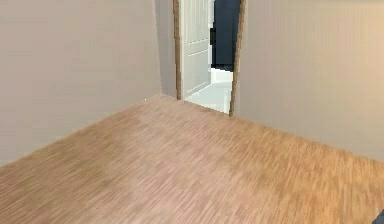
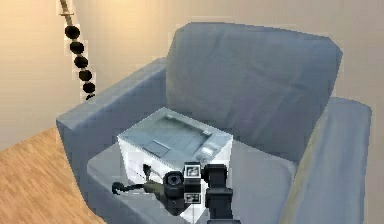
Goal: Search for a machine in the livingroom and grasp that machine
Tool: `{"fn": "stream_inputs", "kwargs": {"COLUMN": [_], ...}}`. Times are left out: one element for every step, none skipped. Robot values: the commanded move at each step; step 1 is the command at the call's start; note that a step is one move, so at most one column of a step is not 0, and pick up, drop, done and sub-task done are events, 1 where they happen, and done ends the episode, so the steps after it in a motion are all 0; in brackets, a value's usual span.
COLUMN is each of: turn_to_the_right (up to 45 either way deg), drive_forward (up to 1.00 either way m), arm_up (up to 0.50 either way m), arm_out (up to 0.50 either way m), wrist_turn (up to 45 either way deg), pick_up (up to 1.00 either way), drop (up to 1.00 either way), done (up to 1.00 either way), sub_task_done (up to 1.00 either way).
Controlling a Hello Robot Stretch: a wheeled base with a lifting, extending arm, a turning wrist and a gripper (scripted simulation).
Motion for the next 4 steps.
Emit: {"fn": "stream_inputs", "kwargs": {"turn_to_the_right": [0.0,0.0,0.0,0.0], "drive_forward": [0.0,0.0,0.0,0.0], "arm_up": [0.0,0.0,-0.3,0.0], "arm_out": [0.0,0.0,0.0,0.0], "wrist_turn": [45.0,9.0,0.0,0.0], "pick_up": [0.0,0.0,0.0,1.0], "drop": [0.0,0.0,0.0,0.0], "done": [0.0,0.0,0.0,0.0], "sub_task_done": [0.0,0.0,0.0,0.0]}}
